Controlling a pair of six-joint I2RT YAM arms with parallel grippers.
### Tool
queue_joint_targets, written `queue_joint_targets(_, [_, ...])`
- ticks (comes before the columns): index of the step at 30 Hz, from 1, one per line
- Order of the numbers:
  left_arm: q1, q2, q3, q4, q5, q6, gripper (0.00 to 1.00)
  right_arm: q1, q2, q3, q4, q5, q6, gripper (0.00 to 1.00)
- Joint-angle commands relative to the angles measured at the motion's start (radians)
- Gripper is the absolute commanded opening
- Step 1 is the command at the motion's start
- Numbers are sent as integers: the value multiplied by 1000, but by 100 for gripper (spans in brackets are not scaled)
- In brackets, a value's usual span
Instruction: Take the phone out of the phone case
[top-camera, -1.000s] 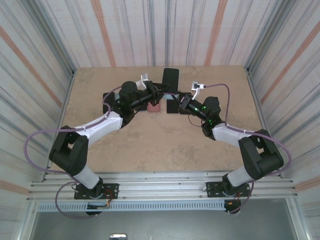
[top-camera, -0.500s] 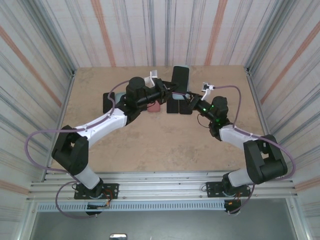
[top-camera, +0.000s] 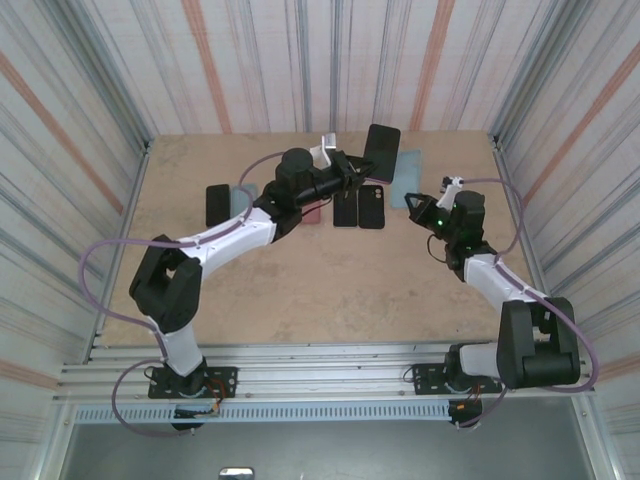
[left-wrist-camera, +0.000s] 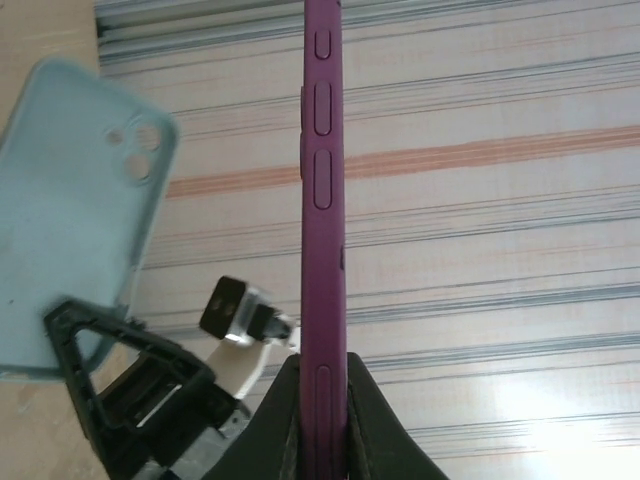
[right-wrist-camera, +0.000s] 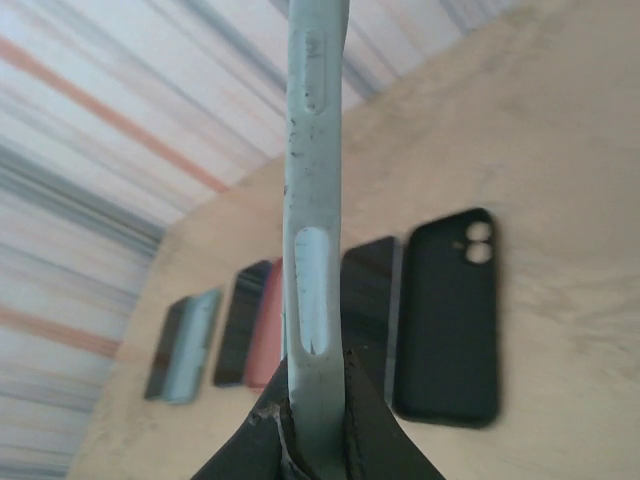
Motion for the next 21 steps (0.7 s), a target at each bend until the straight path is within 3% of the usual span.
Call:
queue_joint_targets(1, [-5, 28, 82, 121, -11, 7, 0, -31, -8, 2, -115, 6, -72, 1])
queue_joint_targets(10, [-38, 269, 220, 39, -37, 32, 0, -178, -40, 39, -273, 21, -146, 2])
queue_joint_targets(21, [-104, 547, 402, -79, -143, 26, 0, -265, -20, 75, -345, 45, -188, 2])
